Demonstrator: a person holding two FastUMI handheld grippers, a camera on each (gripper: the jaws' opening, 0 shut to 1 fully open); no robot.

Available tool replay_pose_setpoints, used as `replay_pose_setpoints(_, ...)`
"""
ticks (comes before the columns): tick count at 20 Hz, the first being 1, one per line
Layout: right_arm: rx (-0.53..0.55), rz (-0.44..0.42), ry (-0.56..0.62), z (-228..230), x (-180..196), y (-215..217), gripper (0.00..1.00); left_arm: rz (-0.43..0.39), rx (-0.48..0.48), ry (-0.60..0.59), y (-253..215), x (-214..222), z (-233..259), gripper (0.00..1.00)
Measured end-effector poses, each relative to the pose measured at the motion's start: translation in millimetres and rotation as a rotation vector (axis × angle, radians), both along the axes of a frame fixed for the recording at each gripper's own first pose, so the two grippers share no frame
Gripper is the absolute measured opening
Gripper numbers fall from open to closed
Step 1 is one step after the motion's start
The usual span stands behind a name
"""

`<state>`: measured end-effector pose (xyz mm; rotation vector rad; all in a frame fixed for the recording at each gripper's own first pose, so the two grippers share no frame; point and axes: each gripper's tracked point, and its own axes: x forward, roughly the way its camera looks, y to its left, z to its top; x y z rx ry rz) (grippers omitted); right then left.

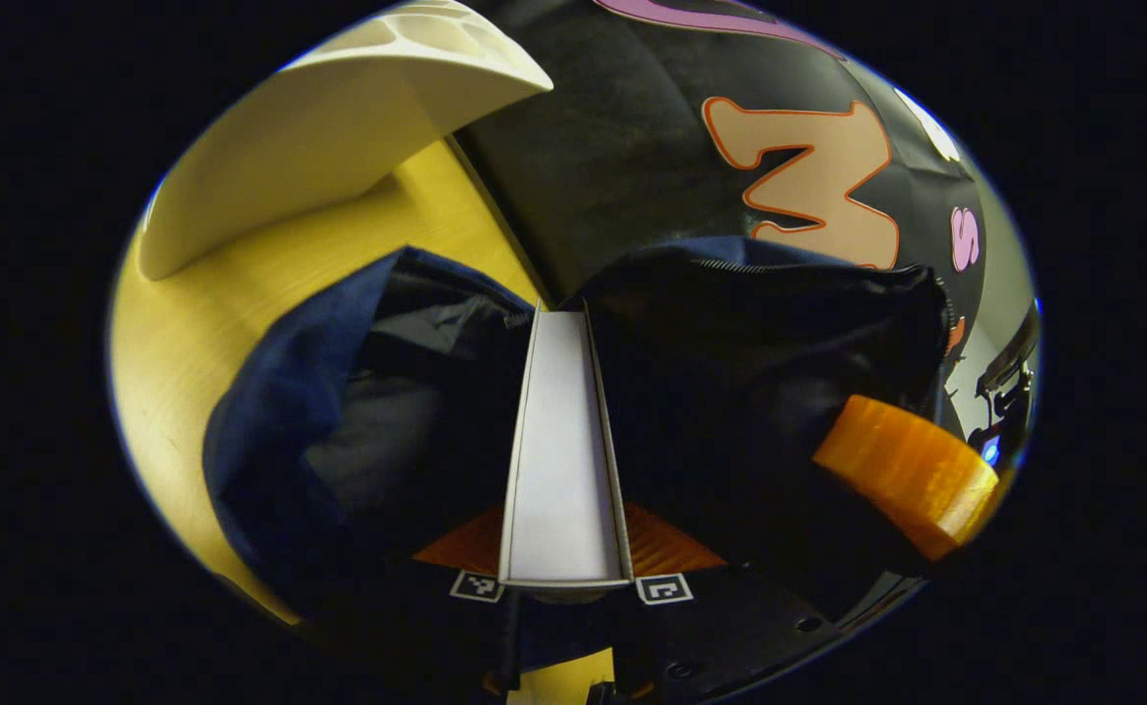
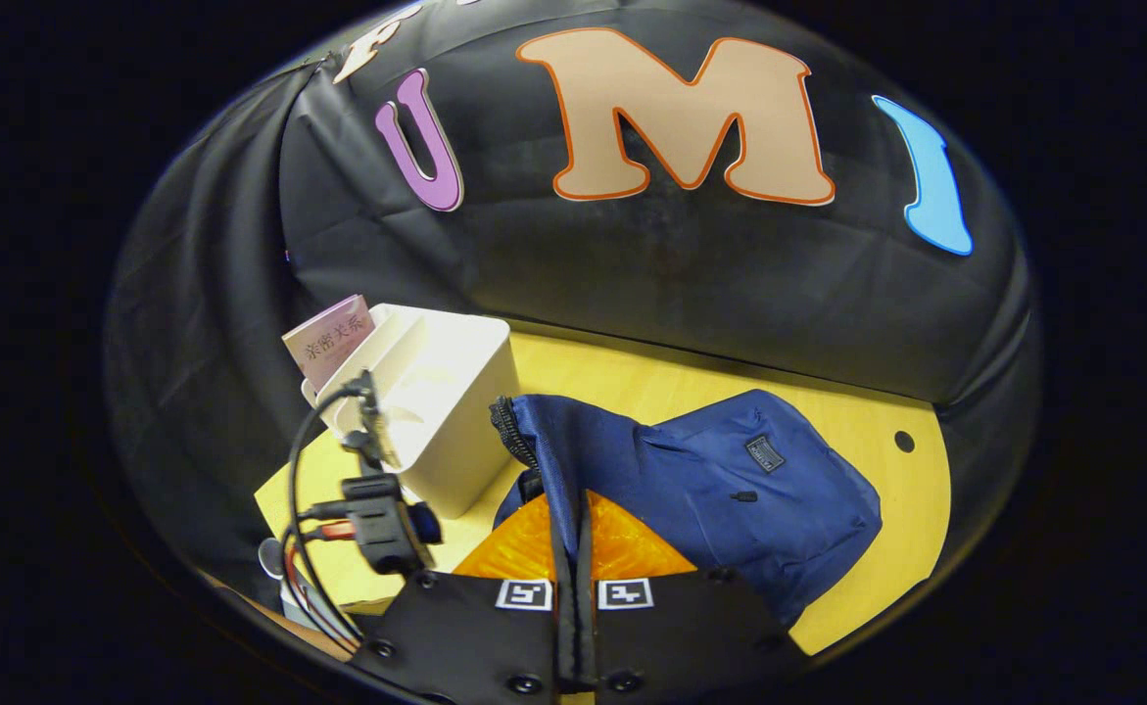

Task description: Open the schoolbag, grab two books from the bookshelf and put them into the schoolbag.

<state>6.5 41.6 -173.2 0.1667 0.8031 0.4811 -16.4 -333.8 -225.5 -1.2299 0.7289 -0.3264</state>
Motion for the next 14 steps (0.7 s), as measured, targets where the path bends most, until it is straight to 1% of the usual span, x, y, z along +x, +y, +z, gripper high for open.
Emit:
replay_pose_setpoints(3,0.018,0.018,0.007,3,-4,-2,0.04,-0.037,-0.012,0.008,-14,2,-7,0.32)
replay_pose_setpoints(4,0.020,0.014,0.007,6,-9,-5,0.05,-0.053,-0.014,0.015,-20,2,-9,0.33)
replay_pose_setpoints(6,0.023,-0.004,0.009,4,-5,-12,0.03,-0.080,0.006,0.022,-25,1,-13,0.34)
replay_pose_setpoints(7,0.028,-0.018,0.015,3,-2,-15,0.03,-0.099,0.036,0.015,-23,-2,-13,0.34)
replay_pose_setpoints(8,0.031,-0.030,0.019,2,-1,-18,0.02,-0.133,0.094,0.004,-17,-7,-15,0.33)
replay_pose_setpoints(9,0.033,-0.040,0.021,1,2,-21,0.02,-0.155,0.147,-0.019,-14,-14,-15,0.36)
replay_pose_setpoints(10,0.033,-0.050,0.019,0,4,-23,0.03,-0.167,0.207,-0.039,-8,-16,-14,0.57)
replay_pose_setpoints(11,0.032,-0.057,0.018,-1,7,-25,0.05,-0.190,0.262,-0.060,-2,-19,-10,0.67)
replay_pose_setpoints(12,0.032,-0.061,0.018,-3,7,-26,0.05,-0.202,0.309,-0.078,8,-22,-7,0.80)
replay_pose_setpoints(13,0.036,-0.066,0.018,-2,8,-26,0.05,-0.205,0.345,-0.094,18,-24,-2,0.87)
replay_pose_setpoints(14,0.038,-0.069,0.019,-4,7,-26,0.04,-0.198,0.373,-0.108,33,-26,6,0.89)
